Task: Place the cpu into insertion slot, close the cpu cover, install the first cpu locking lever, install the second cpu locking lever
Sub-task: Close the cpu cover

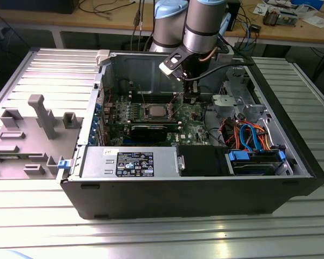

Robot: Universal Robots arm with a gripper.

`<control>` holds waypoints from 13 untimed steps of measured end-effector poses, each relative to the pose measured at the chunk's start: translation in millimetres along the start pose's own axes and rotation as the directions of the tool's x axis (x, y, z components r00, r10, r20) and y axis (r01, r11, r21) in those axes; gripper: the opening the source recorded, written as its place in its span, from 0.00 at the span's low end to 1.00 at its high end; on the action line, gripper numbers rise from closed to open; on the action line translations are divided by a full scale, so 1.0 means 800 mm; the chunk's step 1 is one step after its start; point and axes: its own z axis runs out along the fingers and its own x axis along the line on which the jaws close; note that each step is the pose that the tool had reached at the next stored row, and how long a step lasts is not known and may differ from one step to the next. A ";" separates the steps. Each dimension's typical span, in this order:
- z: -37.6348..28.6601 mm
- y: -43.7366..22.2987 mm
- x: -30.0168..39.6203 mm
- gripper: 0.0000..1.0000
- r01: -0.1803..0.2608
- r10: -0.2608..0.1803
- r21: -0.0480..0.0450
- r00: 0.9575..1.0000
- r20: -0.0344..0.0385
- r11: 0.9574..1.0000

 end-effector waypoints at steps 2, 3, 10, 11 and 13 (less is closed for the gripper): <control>0.0000 -0.0004 0.0000 0.11 0.000 0.000 0.000 1.000 0.000 1.000; 0.0000 -0.0008 0.0000 0.11 0.000 0.000 0.000 1.000 0.000 1.000; 0.0000 -0.0036 0.0001 0.11 0.000 0.000 0.000 1.000 0.000 1.000; 0.0000 -0.0037 0.0001 0.11 0.000 0.000 0.000 1.000 0.000 1.000; 0.0000 -0.0042 0.0001 0.11 0.000 0.000 0.000 1.000 0.000 1.000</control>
